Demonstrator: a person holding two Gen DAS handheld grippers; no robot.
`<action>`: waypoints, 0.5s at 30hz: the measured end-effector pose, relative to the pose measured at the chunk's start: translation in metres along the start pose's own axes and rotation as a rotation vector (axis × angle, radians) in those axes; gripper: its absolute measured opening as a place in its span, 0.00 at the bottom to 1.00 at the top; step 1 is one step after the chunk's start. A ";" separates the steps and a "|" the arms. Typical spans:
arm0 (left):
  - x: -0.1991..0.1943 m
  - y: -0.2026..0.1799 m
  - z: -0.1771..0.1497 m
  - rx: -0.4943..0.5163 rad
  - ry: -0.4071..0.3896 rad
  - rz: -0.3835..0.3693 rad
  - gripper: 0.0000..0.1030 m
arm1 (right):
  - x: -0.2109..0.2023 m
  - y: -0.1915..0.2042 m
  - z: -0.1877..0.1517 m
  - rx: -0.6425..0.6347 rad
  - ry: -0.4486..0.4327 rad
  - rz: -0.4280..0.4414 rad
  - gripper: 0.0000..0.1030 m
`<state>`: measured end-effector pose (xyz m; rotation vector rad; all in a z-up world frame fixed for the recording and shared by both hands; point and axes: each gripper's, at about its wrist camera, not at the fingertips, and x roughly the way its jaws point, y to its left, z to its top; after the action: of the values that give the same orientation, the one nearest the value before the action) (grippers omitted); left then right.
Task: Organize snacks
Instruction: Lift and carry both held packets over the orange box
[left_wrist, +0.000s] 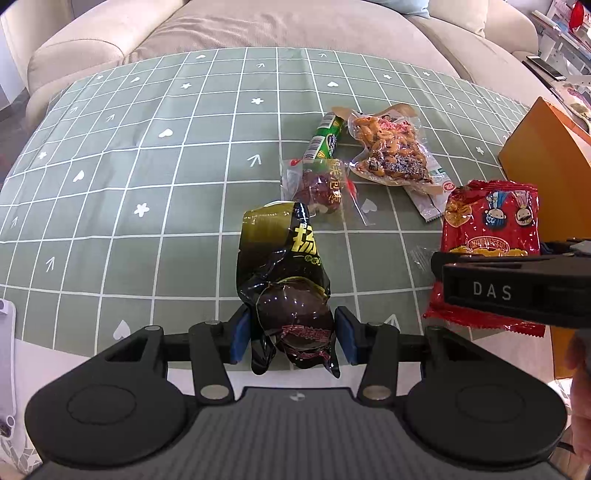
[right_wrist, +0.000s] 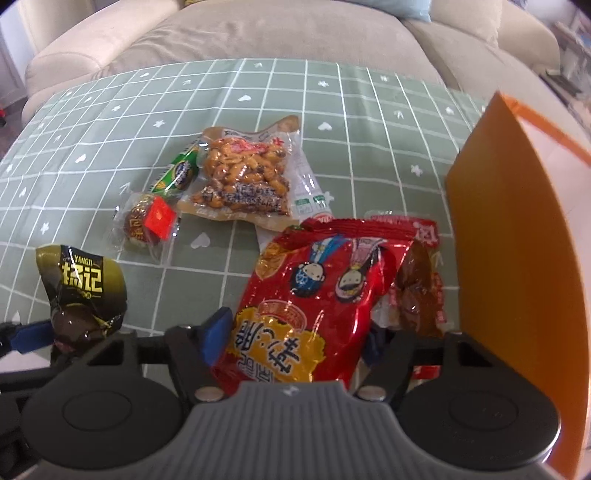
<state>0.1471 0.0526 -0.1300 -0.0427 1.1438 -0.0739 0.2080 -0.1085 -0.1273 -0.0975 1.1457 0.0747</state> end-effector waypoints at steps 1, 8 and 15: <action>-0.001 -0.001 0.000 0.000 -0.001 0.001 0.53 | -0.001 0.000 0.000 -0.005 0.004 0.010 0.63; -0.013 -0.004 -0.003 0.015 0.026 0.011 0.53 | -0.023 -0.005 -0.006 -0.067 -0.026 0.040 0.60; -0.032 -0.015 -0.007 0.048 0.054 0.015 0.53 | -0.054 -0.013 -0.008 -0.195 -0.018 0.105 0.59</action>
<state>0.1266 0.0402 -0.1027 0.0105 1.1953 -0.0894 0.1798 -0.1224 -0.0809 -0.2096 1.1237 0.2806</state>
